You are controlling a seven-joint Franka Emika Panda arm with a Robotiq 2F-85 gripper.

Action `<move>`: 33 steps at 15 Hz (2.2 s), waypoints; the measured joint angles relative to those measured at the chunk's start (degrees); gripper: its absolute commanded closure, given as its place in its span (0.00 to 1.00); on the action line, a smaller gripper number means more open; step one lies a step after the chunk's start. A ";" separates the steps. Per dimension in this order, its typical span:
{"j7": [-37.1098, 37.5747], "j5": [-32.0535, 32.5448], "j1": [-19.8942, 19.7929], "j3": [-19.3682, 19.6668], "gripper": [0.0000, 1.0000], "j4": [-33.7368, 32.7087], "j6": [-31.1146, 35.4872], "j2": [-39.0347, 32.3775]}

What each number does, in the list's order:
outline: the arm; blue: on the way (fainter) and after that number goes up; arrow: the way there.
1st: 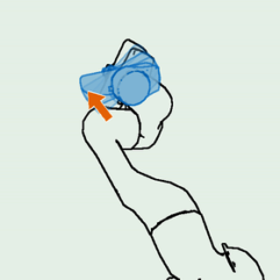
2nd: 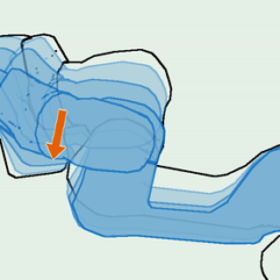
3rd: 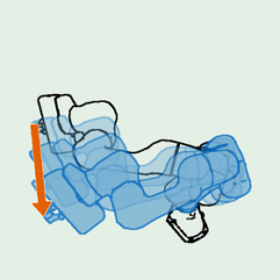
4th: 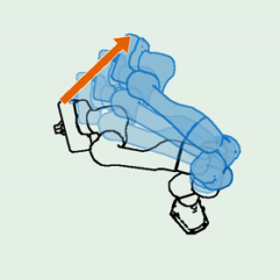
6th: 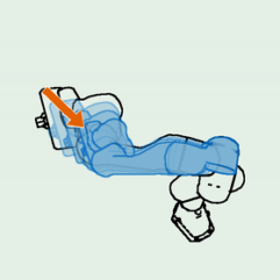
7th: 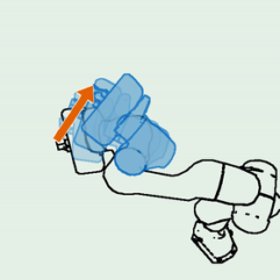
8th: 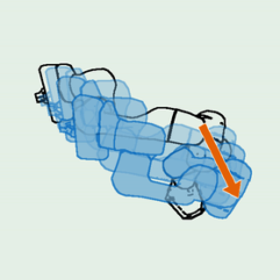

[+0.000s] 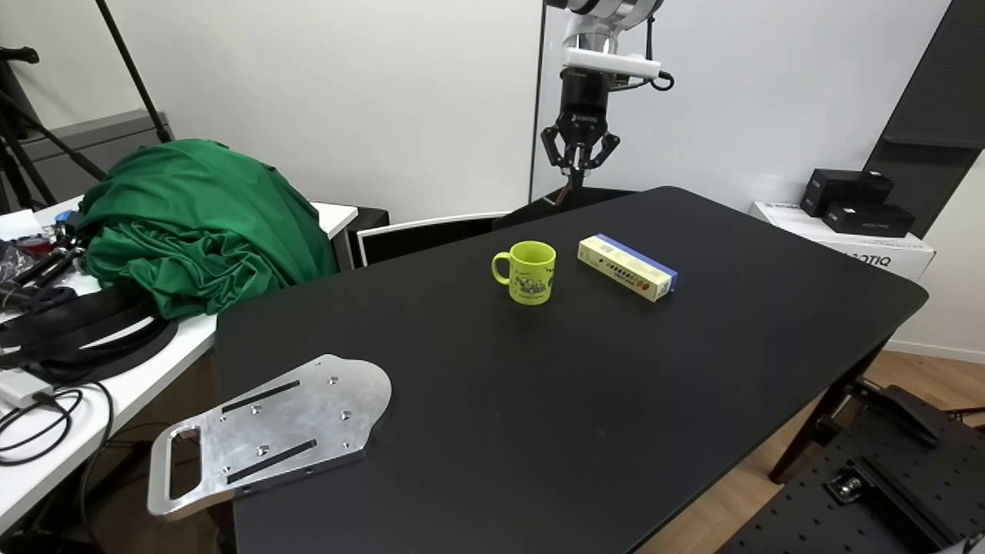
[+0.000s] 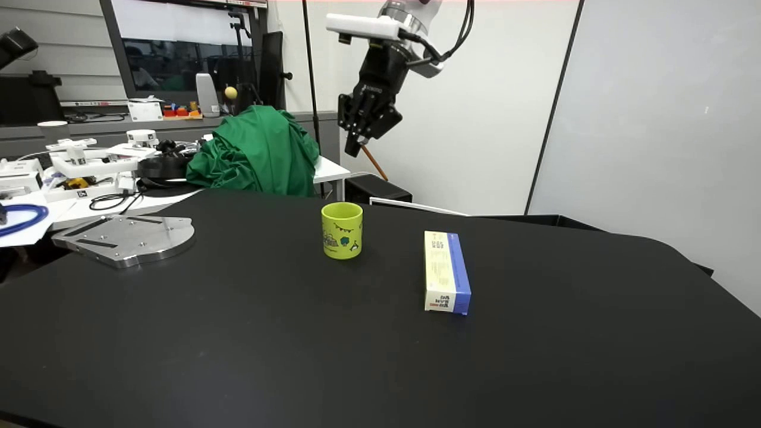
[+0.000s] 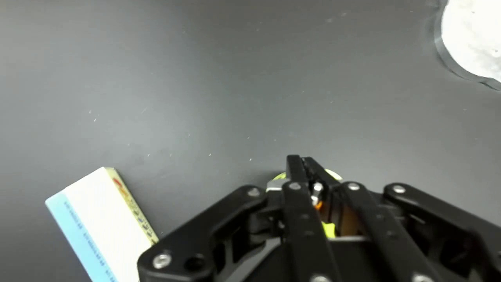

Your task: Take the Allen key out of the mug and put it on the box

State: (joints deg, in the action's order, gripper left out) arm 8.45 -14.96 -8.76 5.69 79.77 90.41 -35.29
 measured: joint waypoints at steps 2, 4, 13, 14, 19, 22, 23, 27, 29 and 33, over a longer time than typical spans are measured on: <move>-6.57 3.27 -0.74 0.29 0.98 1.70 3.54 0.28; -12.22 5.31 -1.96 0.45 0.98 3.42 6.90 0.49; -28.98 7.02 -8.39 0.85 0.98 15.62 25.66 3.58; -30.15 6.68 -8.89 0.73 0.98 16.97 27.61 3.74; -34.56 5.72 -10.18 0.31 0.98 23.74 35.15 4.84; -36.99 5.48 -10.91 -0.02 0.98 27.41 38.63 5.78; -37.93 5.06 -11.23 -0.15 0.98 28.48 39.59 6.03; -40.72 3.94 -12.46 -0.61 0.98 31.56 42.36 6.38; -41.62 3.56 -12.89 -0.76 0.98 32.61 43.32 6.37; -42.35 2.56 -13.33 -0.96 0.98 33.36 44.42 6.18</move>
State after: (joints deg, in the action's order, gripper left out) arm -33.90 -12.40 -22.09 4.74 113.13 134.83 -29.12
